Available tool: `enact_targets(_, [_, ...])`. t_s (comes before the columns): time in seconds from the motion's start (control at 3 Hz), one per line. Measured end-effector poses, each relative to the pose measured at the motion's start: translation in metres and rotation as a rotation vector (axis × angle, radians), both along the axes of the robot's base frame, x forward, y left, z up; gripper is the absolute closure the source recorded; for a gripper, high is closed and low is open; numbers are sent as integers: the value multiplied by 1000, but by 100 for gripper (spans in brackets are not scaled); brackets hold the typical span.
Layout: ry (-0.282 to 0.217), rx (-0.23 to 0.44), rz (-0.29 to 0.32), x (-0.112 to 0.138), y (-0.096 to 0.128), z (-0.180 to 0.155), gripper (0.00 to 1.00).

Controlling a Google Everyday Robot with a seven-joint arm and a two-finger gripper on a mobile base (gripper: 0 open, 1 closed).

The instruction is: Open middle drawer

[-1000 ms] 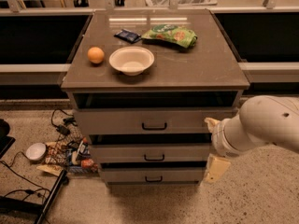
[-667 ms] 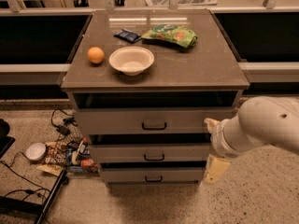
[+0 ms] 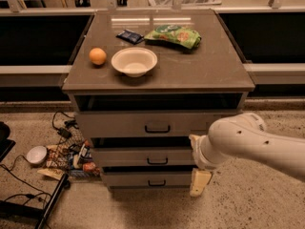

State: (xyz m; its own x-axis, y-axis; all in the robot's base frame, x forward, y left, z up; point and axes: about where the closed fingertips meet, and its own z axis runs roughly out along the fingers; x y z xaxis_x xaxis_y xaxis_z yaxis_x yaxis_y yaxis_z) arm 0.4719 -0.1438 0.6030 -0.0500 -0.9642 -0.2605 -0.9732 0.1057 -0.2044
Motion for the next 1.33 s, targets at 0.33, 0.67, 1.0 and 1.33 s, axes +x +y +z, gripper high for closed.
enact_targets(0.33, [25,-20,19,16,12,-48,0])
enact_targets(0.67, [35,-49,14,35,15,-86,0])
enact_targets(1.0, [35,-60,9,48,16,-111,0])
enact_targets(1.33, [33,-56,-1,55,16,-133,0])
